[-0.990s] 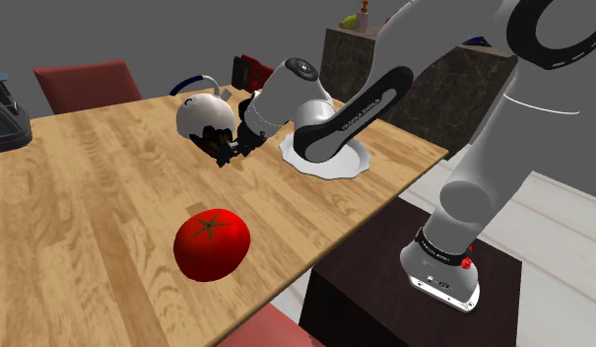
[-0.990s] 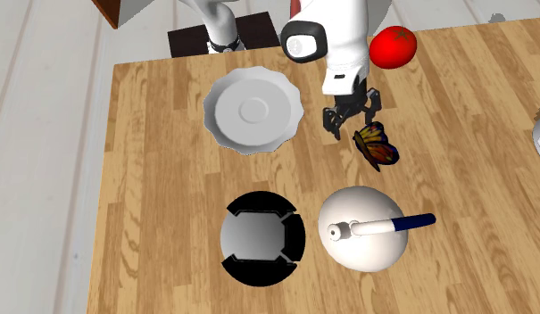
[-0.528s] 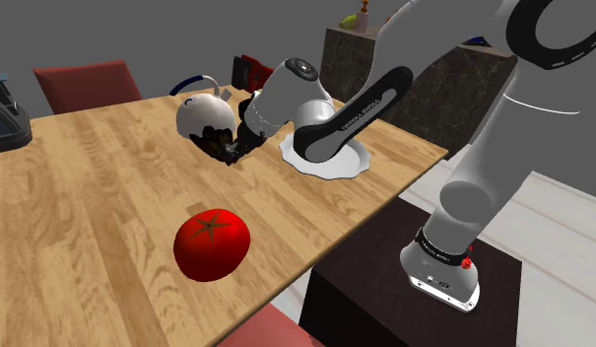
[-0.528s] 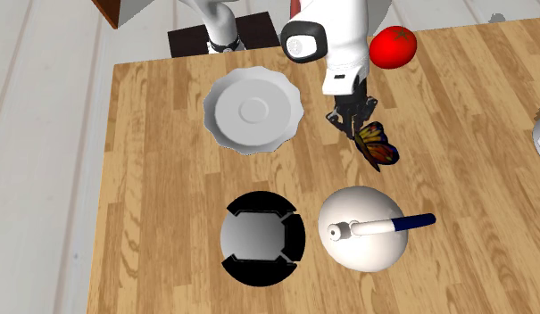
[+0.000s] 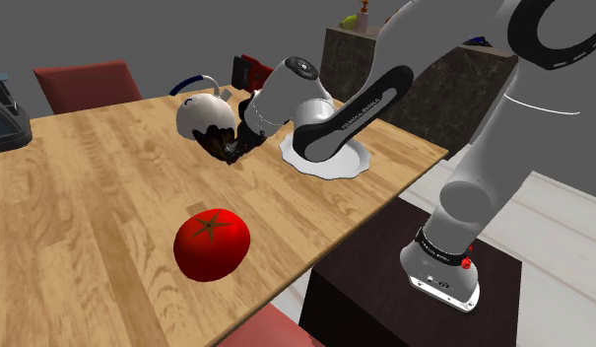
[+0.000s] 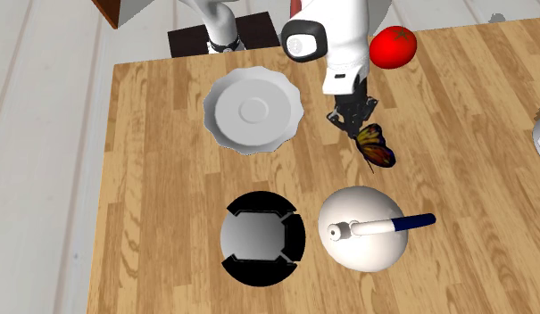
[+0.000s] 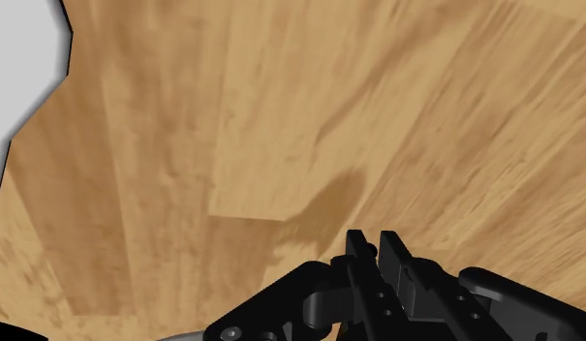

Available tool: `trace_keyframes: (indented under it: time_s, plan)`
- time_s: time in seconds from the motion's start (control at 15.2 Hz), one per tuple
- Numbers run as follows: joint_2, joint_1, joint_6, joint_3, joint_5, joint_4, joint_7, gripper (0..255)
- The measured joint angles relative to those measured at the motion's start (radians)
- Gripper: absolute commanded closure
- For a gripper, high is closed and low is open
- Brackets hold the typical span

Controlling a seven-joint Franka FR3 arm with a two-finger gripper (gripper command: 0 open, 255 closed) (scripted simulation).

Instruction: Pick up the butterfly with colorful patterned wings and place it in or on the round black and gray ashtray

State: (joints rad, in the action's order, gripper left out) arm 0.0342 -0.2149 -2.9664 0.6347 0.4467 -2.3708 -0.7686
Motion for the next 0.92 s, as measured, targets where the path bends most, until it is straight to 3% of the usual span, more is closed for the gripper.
trace_keyframes:
  time_s: [0.46, 0.92]
  plan:
    - [-0.081, 0.011, 0.070, 0.016, -0.238, 0.014, 0.189, 255]
    - [-0.148, 0.045, 0.161, -0.008, -0.380, 0.054, 0.301, 255]
